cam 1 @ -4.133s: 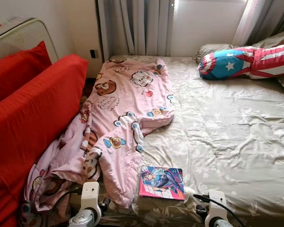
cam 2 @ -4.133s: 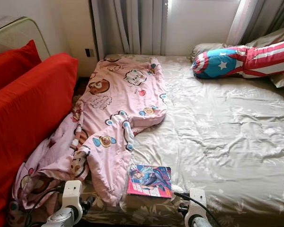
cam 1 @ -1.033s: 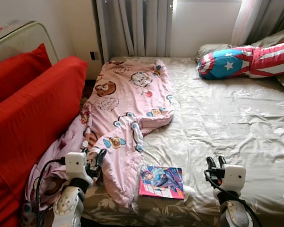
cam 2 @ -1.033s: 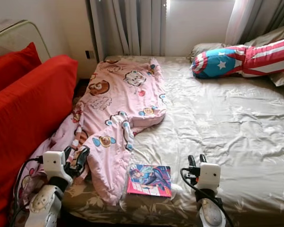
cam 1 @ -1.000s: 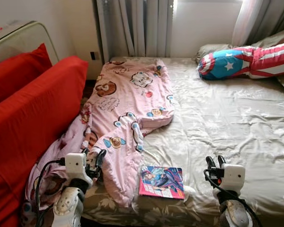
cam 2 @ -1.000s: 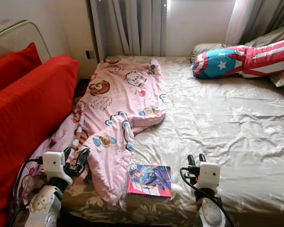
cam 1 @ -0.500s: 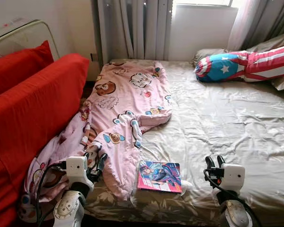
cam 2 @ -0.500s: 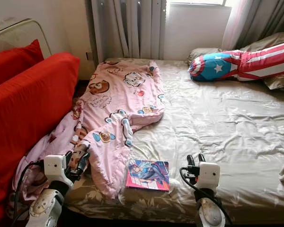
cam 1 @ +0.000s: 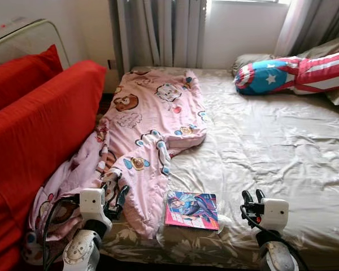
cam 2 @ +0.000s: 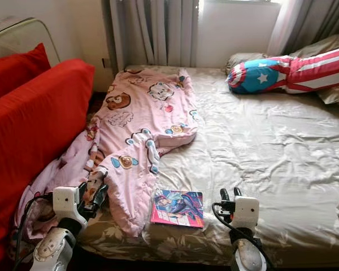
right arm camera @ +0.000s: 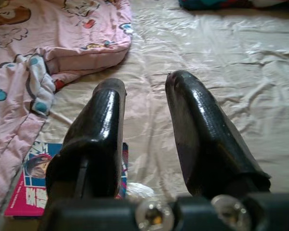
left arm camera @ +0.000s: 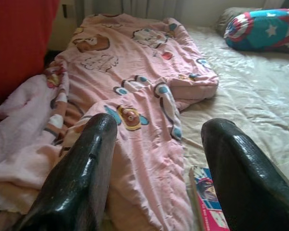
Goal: Clean up the room
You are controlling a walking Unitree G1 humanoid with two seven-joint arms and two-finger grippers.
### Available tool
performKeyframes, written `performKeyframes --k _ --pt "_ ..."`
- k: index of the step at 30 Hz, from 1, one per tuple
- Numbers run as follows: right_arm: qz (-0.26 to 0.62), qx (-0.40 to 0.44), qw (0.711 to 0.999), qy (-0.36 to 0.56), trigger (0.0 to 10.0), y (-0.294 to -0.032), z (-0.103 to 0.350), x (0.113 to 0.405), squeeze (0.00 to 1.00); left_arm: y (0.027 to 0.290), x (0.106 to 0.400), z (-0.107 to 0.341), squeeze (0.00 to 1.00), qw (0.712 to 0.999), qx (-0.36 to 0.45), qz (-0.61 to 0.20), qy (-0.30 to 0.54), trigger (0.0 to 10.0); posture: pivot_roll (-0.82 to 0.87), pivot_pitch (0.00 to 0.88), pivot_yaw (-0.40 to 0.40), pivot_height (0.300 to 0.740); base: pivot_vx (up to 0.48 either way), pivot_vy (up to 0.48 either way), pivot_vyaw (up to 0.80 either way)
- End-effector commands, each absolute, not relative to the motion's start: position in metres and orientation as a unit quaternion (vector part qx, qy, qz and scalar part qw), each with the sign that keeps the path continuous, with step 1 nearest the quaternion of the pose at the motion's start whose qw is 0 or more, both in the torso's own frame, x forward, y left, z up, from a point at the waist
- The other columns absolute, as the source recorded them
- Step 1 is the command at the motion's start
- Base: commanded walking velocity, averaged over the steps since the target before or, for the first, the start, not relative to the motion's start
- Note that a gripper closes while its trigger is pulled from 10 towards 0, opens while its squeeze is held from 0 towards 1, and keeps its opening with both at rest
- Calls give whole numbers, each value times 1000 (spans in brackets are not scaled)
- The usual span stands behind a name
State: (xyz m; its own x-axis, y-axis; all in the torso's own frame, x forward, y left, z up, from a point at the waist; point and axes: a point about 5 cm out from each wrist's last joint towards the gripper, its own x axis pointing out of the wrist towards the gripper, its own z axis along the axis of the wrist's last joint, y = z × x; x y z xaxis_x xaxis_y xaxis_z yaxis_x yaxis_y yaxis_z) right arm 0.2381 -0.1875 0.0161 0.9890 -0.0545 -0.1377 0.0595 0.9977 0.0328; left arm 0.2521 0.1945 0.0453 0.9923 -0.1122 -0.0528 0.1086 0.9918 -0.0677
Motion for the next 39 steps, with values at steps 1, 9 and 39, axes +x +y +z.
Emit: performKeyframes --k 1,9,39 --pt "-31 21 997 72 10000 -187 16 237 0 194 249 44 0 997 -34 -58 36 10000 -51 0 -24 651 0 0 0" --pt "-30 21 998 60 10000 -188 19 236 0 195 248 43 0 997 -33 -61 41 10000 -56 0 -20 641 0 0 0" --pt "-20 36 997 68 10000 -182 17 236 0 192 246 46 0 996 -35 -59 49 10000 -44 23 -12 641 8 0 0"
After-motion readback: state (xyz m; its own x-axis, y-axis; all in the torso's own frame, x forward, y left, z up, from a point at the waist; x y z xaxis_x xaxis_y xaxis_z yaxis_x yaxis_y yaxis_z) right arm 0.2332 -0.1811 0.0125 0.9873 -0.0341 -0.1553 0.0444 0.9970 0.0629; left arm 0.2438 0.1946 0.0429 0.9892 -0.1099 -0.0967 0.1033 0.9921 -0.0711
